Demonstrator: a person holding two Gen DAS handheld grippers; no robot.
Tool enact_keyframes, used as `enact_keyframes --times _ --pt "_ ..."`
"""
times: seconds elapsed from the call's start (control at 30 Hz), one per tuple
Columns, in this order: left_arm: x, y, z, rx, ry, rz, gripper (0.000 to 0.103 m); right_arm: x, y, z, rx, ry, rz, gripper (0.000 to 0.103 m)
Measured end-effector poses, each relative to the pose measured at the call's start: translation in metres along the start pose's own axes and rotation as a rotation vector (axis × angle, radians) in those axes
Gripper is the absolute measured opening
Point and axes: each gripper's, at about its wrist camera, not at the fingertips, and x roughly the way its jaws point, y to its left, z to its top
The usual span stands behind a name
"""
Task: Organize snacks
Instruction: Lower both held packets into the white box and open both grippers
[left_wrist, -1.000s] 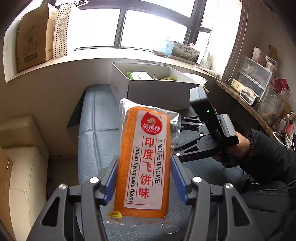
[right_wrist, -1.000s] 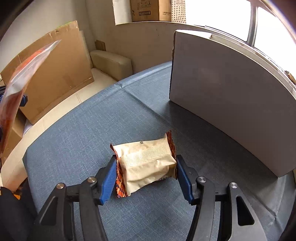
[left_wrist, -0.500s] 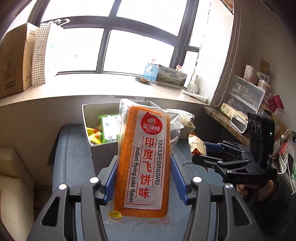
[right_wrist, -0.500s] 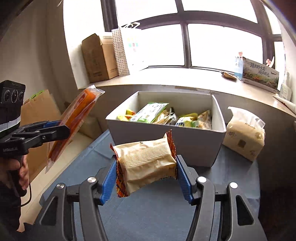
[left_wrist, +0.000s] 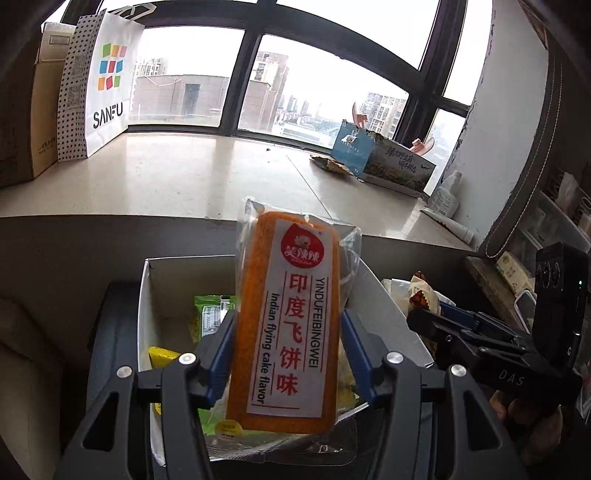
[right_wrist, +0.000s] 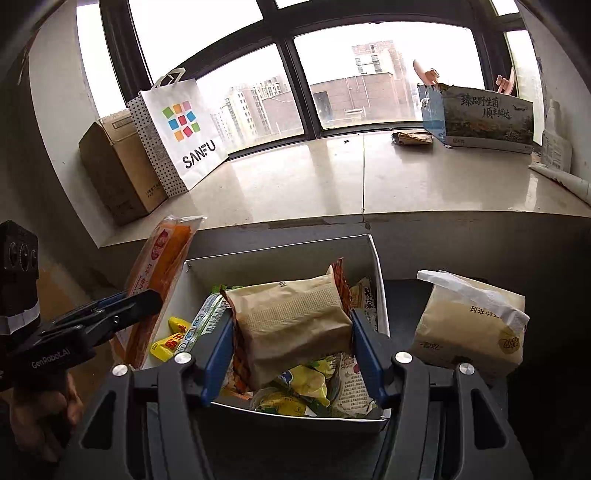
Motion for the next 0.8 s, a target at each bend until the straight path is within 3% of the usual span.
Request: enact_keyframes --times 0.07,0.1,0.13,0.17,0.2,0.27,0.33,0.47,0.57,0.67,0.8 --pt "0.013 0.006 0.004 -0.001 0.030 0.014 0.065 0.010 -0.001 0.005 -0.002 0.004 -0.009 0.066" --pt "0.020 0.009 0.006 -0.009 0.058 0.014 0.078 0.014 -0.001 0.006 0.001 0.009 0.006 0.069" --pt "0.025 0.012 0.006 -0.015 0.082 0.029 0.094 0.018 -0.002 0.007 0.009 0.017 0.024 0.085" --pt "0.025 0.014 0.004 -0.013 0.082 0.040 0.101 0.020 -0.002 0.006 0.013 0.018 0.027 0.103" --pt "0.022 0.016 0.003 -0.013 0.066 0.049 0.103 0.020 -0.001 0.006 0.007 0.001 0.006 0.103" --pt "0.014 0.021 0.002 -0.034 0.040 0.052 0.103 0.016 -0.001 0.004 -0.007 -0.022 -0.040 0.103" --pt "0.004 0.023 0.001 -0.048 0.015 0.041 0.103 0.012 -0.001 0.003 -0.008 -0.018 -0.012 0.103" --pt "-0.029 0.016 -0.004 0.020 -0.098 0.064 0.103 -0.003 0.009 -0.001 -0.056 -0.071 -0.041 0.103" --pt "-0.056 0.005 -0.009 0.053 -0.183 0.172 0.103 -0.012 0.018 -0.006 -0.118 -0.076 -0.122 0.103" --pt "-0.091 -0.007 -0.018 0.086 -0.285 0.297 0.103 -0.033 0.032 -0.013 -0.170 -0.117 -0.135 0.103" --pt "-0.132 -0.017 -0.034 0.108 -0.347 0.261 0.103 -0.076 0.059 -0.022 -0.264 -0.225 -0.225 0.103"
